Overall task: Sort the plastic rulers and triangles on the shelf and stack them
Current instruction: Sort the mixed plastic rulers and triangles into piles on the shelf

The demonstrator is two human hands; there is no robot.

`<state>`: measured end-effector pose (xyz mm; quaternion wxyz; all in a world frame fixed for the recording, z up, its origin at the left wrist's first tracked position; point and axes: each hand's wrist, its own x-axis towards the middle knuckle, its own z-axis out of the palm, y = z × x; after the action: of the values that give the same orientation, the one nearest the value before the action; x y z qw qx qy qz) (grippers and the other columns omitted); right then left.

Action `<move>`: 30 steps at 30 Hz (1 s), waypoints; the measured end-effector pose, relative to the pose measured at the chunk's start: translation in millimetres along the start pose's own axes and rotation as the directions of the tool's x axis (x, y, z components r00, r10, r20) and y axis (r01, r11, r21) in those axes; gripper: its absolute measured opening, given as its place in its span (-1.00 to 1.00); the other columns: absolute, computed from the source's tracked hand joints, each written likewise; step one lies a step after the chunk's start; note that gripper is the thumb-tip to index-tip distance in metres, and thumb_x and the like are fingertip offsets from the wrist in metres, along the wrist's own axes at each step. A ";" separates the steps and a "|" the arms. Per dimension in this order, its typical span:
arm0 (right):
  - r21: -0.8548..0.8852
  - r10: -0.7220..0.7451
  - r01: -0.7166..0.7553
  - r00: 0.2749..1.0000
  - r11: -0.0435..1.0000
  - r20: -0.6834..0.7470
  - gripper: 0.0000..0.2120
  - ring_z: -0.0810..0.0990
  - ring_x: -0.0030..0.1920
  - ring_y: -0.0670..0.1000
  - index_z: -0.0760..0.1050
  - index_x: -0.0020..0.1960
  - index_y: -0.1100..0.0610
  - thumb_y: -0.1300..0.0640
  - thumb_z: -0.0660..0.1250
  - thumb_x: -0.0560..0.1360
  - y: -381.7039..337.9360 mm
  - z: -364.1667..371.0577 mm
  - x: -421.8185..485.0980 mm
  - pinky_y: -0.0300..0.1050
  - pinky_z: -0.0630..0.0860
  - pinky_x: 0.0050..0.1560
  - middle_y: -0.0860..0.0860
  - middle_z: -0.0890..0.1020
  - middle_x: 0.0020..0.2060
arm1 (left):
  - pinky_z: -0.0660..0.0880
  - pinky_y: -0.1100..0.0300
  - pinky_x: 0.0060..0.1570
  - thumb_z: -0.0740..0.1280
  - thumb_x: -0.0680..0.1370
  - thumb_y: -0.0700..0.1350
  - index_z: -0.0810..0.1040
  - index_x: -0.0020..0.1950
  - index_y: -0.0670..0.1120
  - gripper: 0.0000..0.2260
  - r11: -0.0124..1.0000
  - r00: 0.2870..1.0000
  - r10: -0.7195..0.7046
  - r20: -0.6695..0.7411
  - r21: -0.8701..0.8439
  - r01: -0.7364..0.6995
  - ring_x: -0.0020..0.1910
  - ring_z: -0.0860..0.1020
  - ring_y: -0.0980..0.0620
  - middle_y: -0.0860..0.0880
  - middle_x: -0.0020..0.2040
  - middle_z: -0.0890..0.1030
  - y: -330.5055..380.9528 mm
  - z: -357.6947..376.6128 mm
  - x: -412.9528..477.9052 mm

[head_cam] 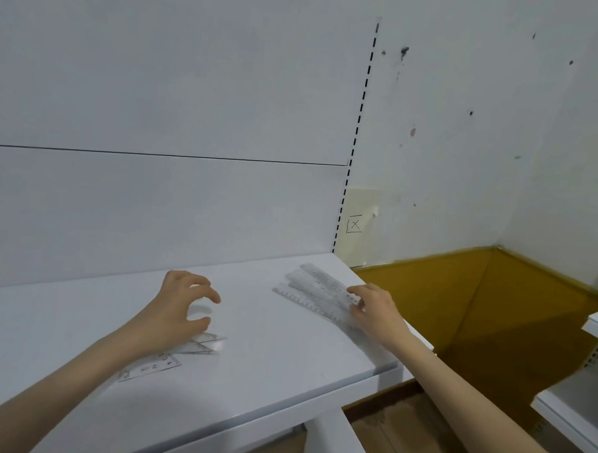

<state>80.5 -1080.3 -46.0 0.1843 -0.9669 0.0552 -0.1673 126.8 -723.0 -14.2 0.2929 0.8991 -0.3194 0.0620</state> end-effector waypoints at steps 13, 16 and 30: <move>-0.225 0.014 0.020 0.989 0.974 0.148 -0.55 0.23 0.41 0.13 0.32 0.45 0.07 -0.08 0.04 0.64 -15.3 -12.1 -2.3 0.01 0.23 0.37 0.02 0.35 0.43 | 0.26 0.38 0.05 0.31 0.51 -0.14 0.45 0.02 0.18 -0.78 0.993 0.994 -0.020 0.108 0.121 0.007 0.17 0.35 0.18 0.21 0.10 0.47 -17.9 -3.5 11.1; -0.173 -0.026 0.044 0.994 0.984 0.107 -0.55 0.26 0.41 0.09 0.28 0.46 0.10 -0.04 0.12 0.63 -25.2 -23.1 -4.5 -0.03 0.25 0.37 0.01 0.37 0.42 | 0.34 0.24 0.10 0.28 0.53 -0.11 0.43 0.04 0.20 -0.80 0.988 0.993 -0.037 0.113 0.155 0.019 0.16 0.39 0.18 0.21 0.10 0.46 -14.2 -10.4 11.0; 0.216 -0.420 0.402 0.907 0.890 0.043 -0.56 0.54 0.00 -0.10 0.30 0.35 0.07 0.18 0.33 0.52 -248.7 46.6 13.4 -0.22 0.48 -0.08 -0.07 0.54 0.03 | 0.33 0.19 0.10 0.21 0.57 -0.06 0.50 0.21 0.01 -0.76 0.894 0.972 -0.169 -0.165 0.388 0.222 0.20 0.43 0.07 0.06 0.19 0.51 -83.0 -144.8 -119.7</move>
<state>120.3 -836.5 10.5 0.2445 -0.9393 -0.1761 -0.1644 94.1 -524.8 28.5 0.1253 0.9618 -0.1883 0.1540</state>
